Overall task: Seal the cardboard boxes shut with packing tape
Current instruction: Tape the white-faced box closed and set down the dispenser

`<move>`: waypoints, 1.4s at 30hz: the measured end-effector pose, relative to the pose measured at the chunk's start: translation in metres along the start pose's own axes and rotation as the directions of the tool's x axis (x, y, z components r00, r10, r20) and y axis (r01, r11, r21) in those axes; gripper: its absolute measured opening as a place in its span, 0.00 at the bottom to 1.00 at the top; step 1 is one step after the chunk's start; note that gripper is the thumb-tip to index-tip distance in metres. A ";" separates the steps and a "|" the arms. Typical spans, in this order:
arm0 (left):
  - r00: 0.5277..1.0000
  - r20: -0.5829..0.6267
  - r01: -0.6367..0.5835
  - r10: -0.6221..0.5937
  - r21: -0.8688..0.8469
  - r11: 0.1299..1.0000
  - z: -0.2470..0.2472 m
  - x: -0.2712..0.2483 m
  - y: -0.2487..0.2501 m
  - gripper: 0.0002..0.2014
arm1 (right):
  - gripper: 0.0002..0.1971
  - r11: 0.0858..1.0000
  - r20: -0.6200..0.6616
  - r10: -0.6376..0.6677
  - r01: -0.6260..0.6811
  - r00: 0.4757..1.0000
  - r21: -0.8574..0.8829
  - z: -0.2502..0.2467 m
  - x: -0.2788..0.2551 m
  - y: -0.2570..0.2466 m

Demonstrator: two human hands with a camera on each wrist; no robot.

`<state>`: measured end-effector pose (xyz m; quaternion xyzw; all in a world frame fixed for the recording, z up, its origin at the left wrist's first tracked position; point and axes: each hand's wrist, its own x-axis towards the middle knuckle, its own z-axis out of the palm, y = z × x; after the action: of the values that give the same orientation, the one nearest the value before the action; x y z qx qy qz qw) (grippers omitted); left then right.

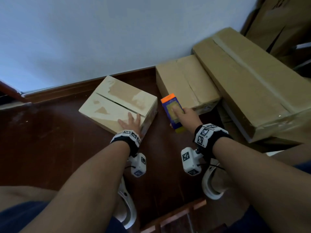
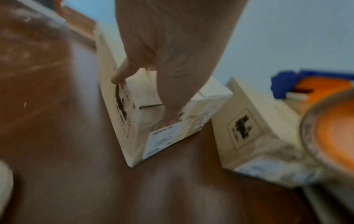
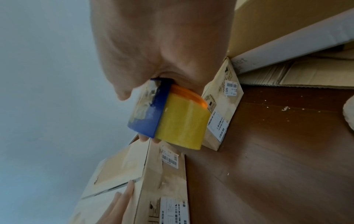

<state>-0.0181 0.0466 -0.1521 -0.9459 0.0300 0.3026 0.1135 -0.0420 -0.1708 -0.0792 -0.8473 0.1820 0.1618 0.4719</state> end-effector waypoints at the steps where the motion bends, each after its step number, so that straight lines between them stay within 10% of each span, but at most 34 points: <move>1: 1.000 -0.005 -0.005 0.005 0.033 0.999 0.002 -0.001 0.002 0.47 | 0.29 1.000 0.006 -0.008 0.009 1.000 -0.028 0.000 0.002 0.003; 10: 0.939 0.004 -0.344 0.344 -0.016 0.939 0.015 0.001 -0.070 0.51 | 0.21 0.976 0.181 -0.039 0.076 0.983 -0.206 -0.002 -0.004 0.005; 18: 0.890 -0.096 -0.442 0.446 0.063 0.895 0.003 -0.018 -0.035 0.43 | 0.23 0.977 0.205 -0.040 0.081 0.978 -0.199 -0.007 -0.020 0.002; 24: 0.899 -0.101 -0.430 0.427 -0.018 0.902 -0.004 0.004 -0.036 0.47 | 0.20 0.953 0.233 -0.049 0.116 0.971 -0.279 -0.009 -0.022 0.009; 28: 0.921 -0.175 -0.386 0.347 -0.302 0.872 -0.037 0.012 -0.040 0.31 | 0.15 0.939 0.331 -0.028 0.139 0.943 -0.316 -0.015 -0.016 0.002; 31: 0.963 -0.197 -0.264 0.186 -0.831 0.490 -0.049 -0.004 -0.031 0.20 | 0.14 0.924 0.378 -0.032 0.172 0.925 -0.343 -0.015 -0.015 -0.004; 36: 0.965 -0.065 -0.061 0.254 -0.998 -0.022 -0.047 -0.044 -0.021 0.19 | 0.19 0.938 0.436 -0.081 0.216 0.897 -0.270 -0.012 -0.028 -0.010; 42: 0.971 -0.004 0.048 0.239 -0.976 -0.213 -0.044 -0.070 -0.031 0.13 | 0.16 0.922 0.470 -0.074 0.240 0.879 -0.304 -0.007 -0.052 -0.020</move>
<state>-0.0465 0.0656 -0.0711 -0.6445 -0.1540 0.3073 -0.6830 -0.0777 -0.1596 -0.0378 -0.8695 -0.0344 0.3440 0.3528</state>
